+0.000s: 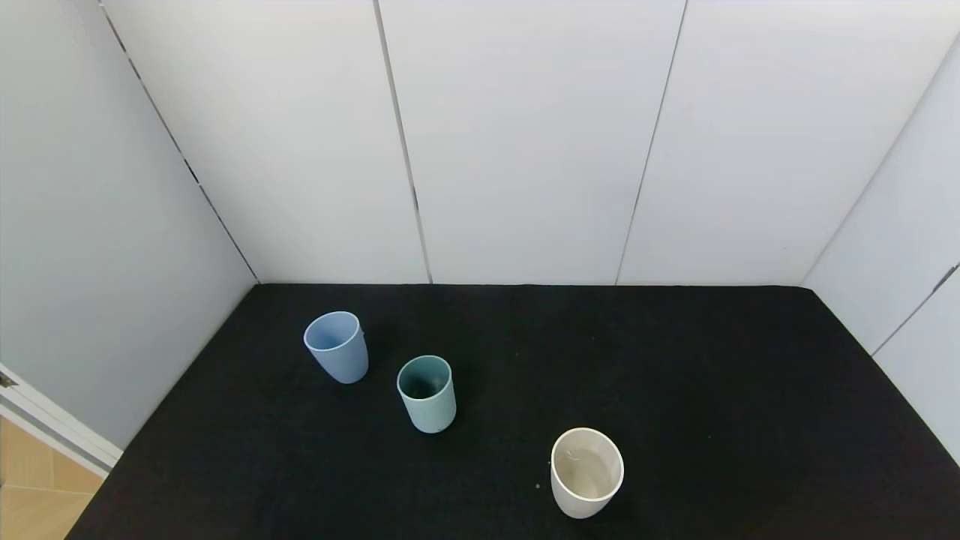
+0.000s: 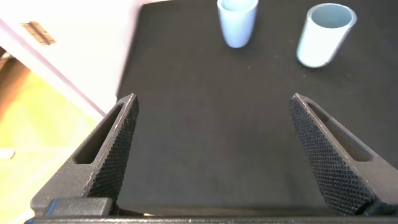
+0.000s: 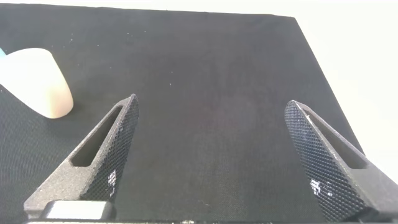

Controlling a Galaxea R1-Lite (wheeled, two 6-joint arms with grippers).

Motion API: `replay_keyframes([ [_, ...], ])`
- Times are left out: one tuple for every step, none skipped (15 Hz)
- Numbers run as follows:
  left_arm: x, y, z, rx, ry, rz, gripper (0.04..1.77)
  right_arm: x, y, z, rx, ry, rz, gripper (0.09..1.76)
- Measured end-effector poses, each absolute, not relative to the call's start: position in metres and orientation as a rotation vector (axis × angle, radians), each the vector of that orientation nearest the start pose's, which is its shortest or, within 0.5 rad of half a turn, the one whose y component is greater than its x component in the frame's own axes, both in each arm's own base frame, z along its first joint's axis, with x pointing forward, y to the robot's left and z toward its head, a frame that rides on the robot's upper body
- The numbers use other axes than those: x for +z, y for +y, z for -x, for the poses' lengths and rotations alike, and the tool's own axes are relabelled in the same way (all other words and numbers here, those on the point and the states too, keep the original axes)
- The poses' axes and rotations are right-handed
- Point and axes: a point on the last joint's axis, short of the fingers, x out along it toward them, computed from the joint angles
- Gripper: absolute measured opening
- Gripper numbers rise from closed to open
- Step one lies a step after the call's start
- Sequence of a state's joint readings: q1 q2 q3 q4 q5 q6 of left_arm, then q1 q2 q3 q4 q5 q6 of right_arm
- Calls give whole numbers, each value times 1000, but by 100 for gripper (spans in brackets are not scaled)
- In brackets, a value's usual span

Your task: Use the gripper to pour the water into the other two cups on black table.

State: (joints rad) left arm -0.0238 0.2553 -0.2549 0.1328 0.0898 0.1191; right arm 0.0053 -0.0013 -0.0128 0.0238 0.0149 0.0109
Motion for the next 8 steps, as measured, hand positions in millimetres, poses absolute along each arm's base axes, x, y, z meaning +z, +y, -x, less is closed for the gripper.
replay_keyframes([
  [132, 2, 16, 43, 132, -125, 172, 77, 0, 24, 20, 10, -11, 171],
  [125, 1, 19, 24, 118, -123, 172, 77, 0, 24, 20, 10, -11, 171],
  [119, 1, 22, 7, 99, -122, 172, 77, 0, 24, 21, 10, -11, 171],
  [112, 0, 26, -11, 71, -122, 172, 77, 0, 24, 21, 10, -11, 171],
  [104, 0, 27, -19, 48, -120, 172, 77, 0, 24, 21, 10, -11, 171],
  [99, 0, 27, -19, 8, -117, 172, 76, 0, 24, 21, 10, -11, 171],
  [94, 0, 26, -15, -28, -116, 172, 76, 0, 24, 21, 10, -11, 171],
  [90, 0, 24, -6, -52, -117, 172, 77, 0, 24, 21, 9, -11, 171],
])
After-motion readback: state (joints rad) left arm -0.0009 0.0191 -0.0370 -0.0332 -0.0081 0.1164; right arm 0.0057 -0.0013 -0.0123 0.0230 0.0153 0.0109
